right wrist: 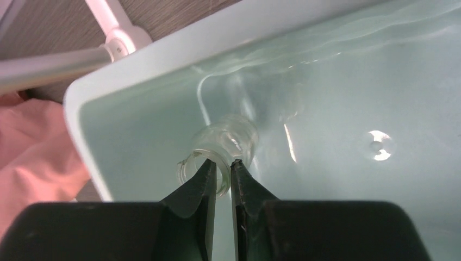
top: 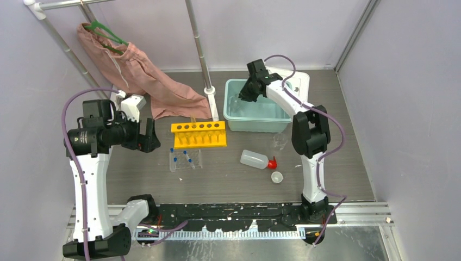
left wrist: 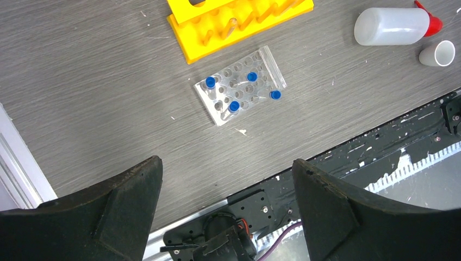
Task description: Organize the chemistry lab equipment
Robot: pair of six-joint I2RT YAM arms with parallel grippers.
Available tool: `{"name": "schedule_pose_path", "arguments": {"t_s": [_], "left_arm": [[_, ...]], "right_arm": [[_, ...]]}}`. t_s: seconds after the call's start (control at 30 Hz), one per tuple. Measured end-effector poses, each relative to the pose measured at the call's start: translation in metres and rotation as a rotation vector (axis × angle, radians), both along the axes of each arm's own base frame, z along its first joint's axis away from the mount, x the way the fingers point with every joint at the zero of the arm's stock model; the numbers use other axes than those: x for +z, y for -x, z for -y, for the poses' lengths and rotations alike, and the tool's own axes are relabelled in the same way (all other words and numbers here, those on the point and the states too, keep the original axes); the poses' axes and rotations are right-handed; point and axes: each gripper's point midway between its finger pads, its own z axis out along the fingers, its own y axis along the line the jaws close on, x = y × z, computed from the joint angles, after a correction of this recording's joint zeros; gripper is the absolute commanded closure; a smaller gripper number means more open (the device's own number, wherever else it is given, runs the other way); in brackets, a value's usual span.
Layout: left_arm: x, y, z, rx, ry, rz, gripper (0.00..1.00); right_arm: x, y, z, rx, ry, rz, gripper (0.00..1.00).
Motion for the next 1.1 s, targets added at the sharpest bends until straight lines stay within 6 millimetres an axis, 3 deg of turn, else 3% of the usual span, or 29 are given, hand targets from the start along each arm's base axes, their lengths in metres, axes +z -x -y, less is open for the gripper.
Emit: {"name": "schedule_pose_path", "arguments": {"t_s": [0.2,0.33,0.43,0.7,0.87,1.1], "left_arm": [[0.0,0.0,0.0,0.0,0.0,-0.001,0.11],[0.0,0.0,0.0,0.0,0.0,-0.002,0.12],[-0.001,0.0,0.0,0.0,0.0,-0.003,0.12],[-0.001,0.0,0.0,0.0,0.001,-0.004,0.12],[-0.001,0.001,0.001,-0.002,0.003,-0.004,0.12],[-0.001,0.001,0.002,-0.007,0.012,-0.004,0.12]], "right_arm": [[-0.026,-0.01,0.017,-0.074,-0.09,-0.064,0.99],[-0.036,-0.014,0.028,-0.093,-0.085,-0.071,0.77],[-0.037,-0.014,0.03,-0.101,-0.072,-0.07,0.67],[-0.041,-0.013,0.05,-0.146,0.026,-0.062,0.51],[-0.02,-0.008,0.067,-0.165,0.104,-0.028,0.43],[0.038,0.001,0.081,-0.153,0.177,0.087,0.43]]}}
